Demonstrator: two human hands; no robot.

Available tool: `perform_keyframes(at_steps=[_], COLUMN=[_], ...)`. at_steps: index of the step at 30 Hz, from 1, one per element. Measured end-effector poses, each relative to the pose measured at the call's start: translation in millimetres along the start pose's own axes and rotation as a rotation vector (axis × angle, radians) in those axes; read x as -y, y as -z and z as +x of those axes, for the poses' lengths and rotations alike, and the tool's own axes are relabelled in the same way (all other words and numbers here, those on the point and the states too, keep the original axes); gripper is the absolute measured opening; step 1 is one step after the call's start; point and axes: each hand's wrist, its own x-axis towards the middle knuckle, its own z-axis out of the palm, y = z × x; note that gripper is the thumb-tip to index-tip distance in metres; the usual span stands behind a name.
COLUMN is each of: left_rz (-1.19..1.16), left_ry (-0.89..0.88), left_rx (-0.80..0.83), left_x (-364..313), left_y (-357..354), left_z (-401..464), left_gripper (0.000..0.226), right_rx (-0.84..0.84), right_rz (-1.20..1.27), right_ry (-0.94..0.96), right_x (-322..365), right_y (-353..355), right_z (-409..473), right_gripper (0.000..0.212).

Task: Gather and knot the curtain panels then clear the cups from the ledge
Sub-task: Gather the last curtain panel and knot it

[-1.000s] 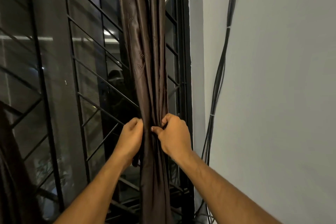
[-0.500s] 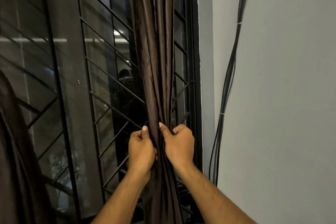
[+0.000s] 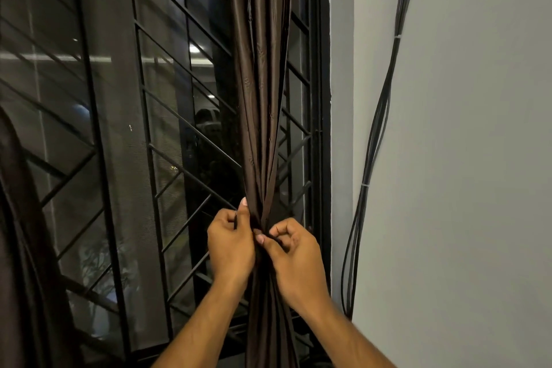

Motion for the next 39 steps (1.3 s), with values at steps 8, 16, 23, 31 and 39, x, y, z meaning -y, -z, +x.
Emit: perform_keyframes(at_steps=[8, 16, 23, 31, 39], left_rz=[-0.417, -0.334, -0.107, 0.033, -0.022], left_ry=[0.295, 0.221, -0.011, -0.131, 0.033], left_rx=[0.333, 0.498, 0.412, 0.462, 0.476], left_x=[0.4, -2.1, -1.8, 6.2, 0.3], left_y=[16.1, 24.8, 21.9, 28.0, 34.3], left_z=[-7.7, -1.6, 2.8, 3.8, 21.3], left_gripper=[0.011, 0.013, 0.009, 0.026, 0.015], right_rx=[0.023, 0.172, 0.236, 0.269, 0.184], right_rz=[-0.038, 0.113, 0.211, 0.036, -0.148], right_ry=[-0.056, -0.176, -0.288, -0.34, -0.211], right_x=[-0.7, 6.1, 20.9, 28.3, 29.3], right_y=[13.3, 18.7, 19.4, 18.9, 20.2], right_z=[5.5, 16.1, 20.8, 32.6, 32.8], right_gripper=[0.006, 0.011, 0.028, 0.03, 0.026])
